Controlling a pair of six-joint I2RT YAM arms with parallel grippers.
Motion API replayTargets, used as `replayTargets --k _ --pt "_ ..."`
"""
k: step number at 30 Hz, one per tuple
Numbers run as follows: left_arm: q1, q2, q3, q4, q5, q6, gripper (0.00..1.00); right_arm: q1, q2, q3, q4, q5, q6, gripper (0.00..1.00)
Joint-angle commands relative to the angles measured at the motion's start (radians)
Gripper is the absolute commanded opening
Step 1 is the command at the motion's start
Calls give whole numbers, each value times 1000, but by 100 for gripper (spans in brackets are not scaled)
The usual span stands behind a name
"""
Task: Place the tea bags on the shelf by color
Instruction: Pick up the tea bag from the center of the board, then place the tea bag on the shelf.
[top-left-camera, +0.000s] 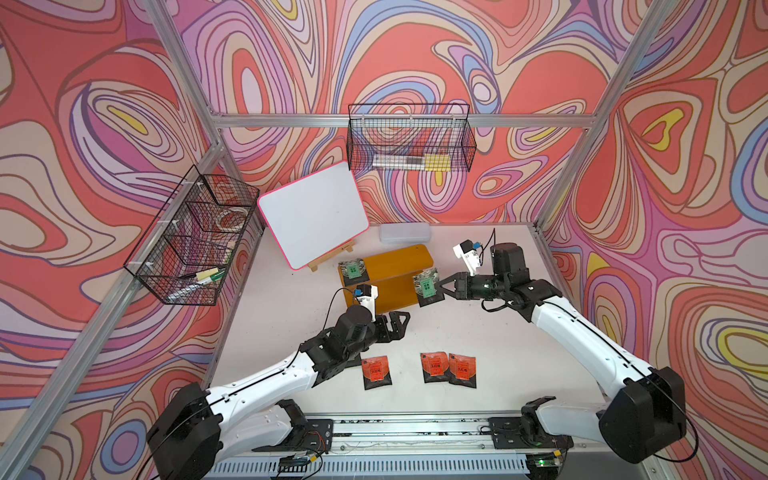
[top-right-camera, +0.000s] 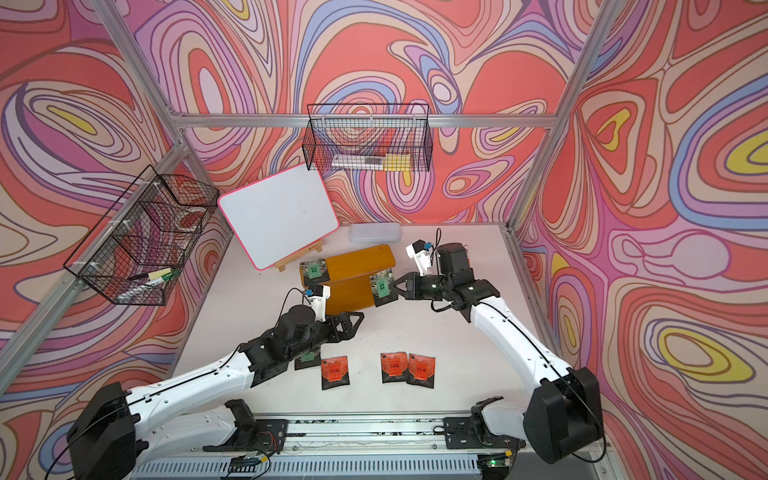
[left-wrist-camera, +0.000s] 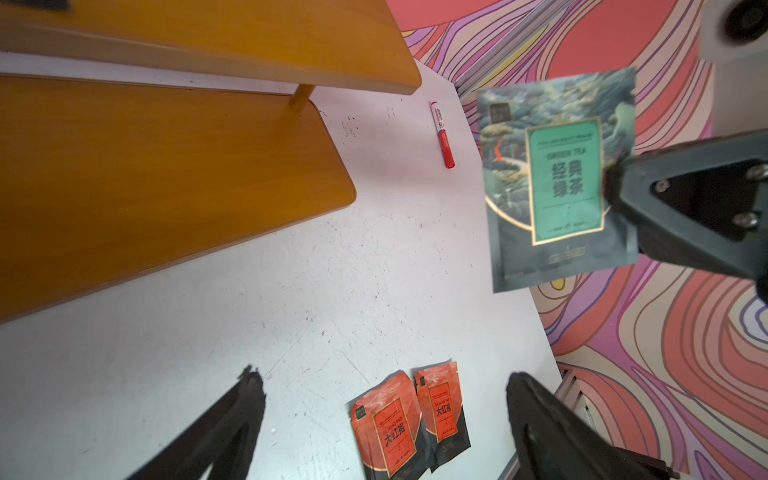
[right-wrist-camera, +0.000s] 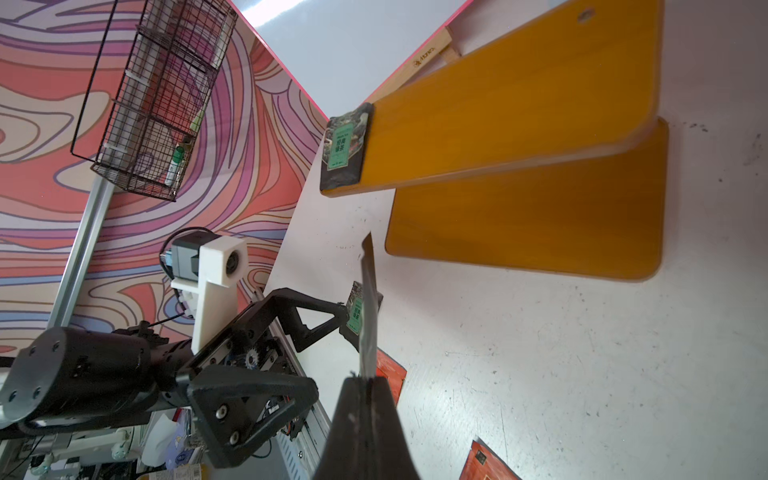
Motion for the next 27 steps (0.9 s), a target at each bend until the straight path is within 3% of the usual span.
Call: replayTargets --k 1,10,27 --pt "5 -72 -12 -118 -82 57 95 -6 60 80 -77 -47 -28 0" --pt "8 -239 2 -347 -271 124 98 -2 259 285 -98 -107 27 0" --pt "55 -448 -92 -498 -391 121 99 84 572 565 -80 -123 94 0"
